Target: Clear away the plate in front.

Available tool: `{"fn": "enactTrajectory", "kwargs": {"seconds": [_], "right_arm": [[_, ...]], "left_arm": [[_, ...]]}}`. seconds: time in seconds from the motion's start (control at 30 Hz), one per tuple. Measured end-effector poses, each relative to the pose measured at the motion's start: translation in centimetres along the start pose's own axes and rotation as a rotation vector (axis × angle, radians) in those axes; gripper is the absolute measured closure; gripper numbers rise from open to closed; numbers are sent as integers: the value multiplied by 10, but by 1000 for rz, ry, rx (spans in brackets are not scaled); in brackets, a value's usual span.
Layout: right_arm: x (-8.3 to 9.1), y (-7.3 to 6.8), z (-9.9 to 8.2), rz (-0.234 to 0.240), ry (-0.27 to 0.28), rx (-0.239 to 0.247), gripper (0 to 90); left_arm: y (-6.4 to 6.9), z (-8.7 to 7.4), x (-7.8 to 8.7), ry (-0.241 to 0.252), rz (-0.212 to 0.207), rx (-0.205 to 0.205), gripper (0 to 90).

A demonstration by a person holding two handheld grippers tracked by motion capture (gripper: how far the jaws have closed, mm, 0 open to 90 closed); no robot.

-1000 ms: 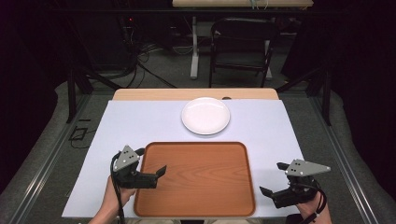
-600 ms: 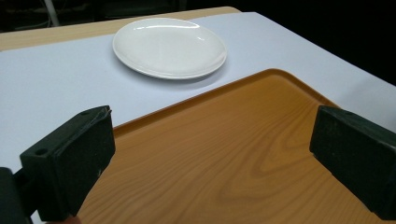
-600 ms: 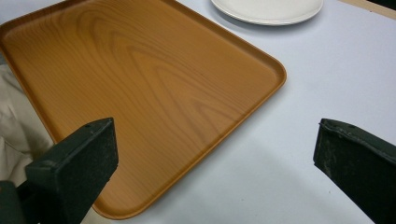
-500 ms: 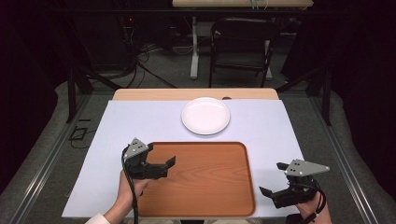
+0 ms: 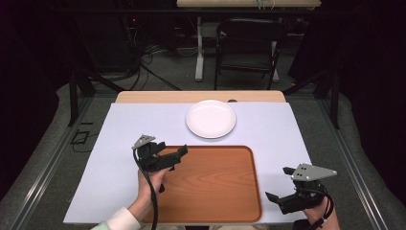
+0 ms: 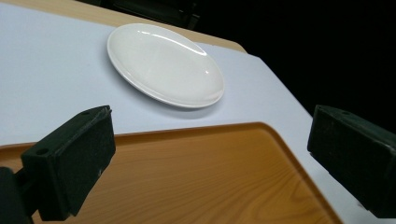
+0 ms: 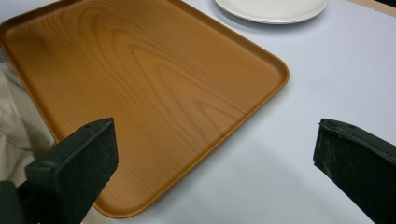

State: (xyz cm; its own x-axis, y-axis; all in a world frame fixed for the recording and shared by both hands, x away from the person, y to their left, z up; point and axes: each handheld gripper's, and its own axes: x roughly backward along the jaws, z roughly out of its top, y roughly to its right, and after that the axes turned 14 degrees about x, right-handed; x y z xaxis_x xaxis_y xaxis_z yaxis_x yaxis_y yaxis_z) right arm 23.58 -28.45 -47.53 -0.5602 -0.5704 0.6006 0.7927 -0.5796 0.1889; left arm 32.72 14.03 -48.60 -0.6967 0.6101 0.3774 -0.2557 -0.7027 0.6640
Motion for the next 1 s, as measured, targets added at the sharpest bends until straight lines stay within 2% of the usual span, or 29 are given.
{"fn": "enactTrajectory", "kwargs": {"seconds": [0.1,0.2,0.33,0.7,1.0], "right_arm": [[0,0,0,3,2,0,0],[0,0,0,4,1,0,0],[0,0,-1,7,1,0,0],[0,0,-1,13,0,-1,0],[-1,0,-1,22,-3,-1,0]], "left_arm": [[0,2,-11,14,-16,79,2],[-1,3,-19,23,-21,126,0],[-3,3,-30,28,-46,228,0],[-7,6,-55,54,-16,295,3],[-12,7,-77,47,20,341,22]]}}
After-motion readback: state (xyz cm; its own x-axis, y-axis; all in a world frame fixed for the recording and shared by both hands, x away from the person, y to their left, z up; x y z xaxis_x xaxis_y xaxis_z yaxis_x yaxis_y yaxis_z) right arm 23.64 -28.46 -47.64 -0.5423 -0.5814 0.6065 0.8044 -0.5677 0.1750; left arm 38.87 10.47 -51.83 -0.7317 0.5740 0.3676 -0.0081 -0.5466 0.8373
